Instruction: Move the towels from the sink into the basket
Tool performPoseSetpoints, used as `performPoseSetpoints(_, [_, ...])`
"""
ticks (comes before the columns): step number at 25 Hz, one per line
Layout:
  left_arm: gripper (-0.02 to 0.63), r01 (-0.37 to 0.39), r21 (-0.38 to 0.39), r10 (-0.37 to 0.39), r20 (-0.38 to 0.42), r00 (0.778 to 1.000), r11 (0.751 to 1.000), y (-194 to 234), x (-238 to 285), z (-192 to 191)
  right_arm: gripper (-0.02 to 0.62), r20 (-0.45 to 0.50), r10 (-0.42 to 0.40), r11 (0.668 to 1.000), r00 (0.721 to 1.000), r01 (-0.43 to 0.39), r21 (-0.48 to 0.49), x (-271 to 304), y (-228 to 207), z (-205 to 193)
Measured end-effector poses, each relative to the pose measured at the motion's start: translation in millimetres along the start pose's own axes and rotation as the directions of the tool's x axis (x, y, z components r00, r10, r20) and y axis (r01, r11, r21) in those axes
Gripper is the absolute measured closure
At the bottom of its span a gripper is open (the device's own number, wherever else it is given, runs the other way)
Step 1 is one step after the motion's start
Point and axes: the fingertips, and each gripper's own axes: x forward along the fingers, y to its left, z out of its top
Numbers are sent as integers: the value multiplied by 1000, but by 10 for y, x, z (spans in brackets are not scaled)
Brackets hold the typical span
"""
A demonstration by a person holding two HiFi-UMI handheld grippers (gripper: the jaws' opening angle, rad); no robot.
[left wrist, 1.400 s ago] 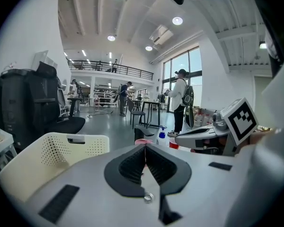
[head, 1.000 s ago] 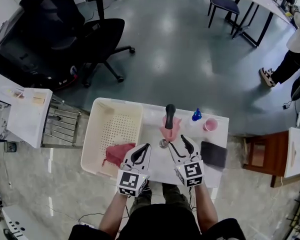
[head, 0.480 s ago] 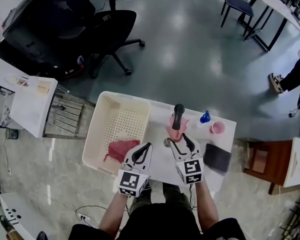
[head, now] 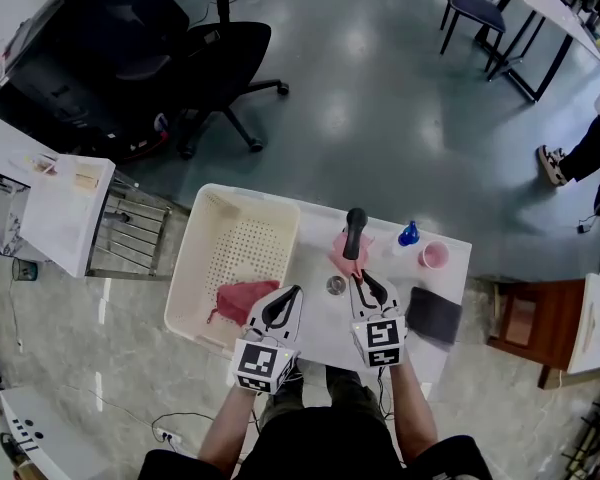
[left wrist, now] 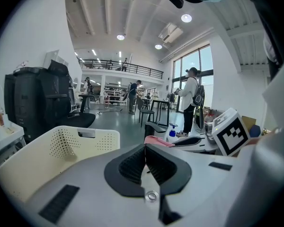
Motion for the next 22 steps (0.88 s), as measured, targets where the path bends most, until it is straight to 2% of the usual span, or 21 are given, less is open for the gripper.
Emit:
performPoseSetpoints(13, [598, -19, -16, 19, 22, 1000, 1000, -38, -64, 88, 541, 48, -23, 1000, 999, 24, -12, -215, -117, 144])
performPoseSetpoints(22, [598, -22, 13, 21, 70, 997, 1000, -214, -132, 261, 545, 134, -70, 997, 988, 73, -16, -564, -311, 378])
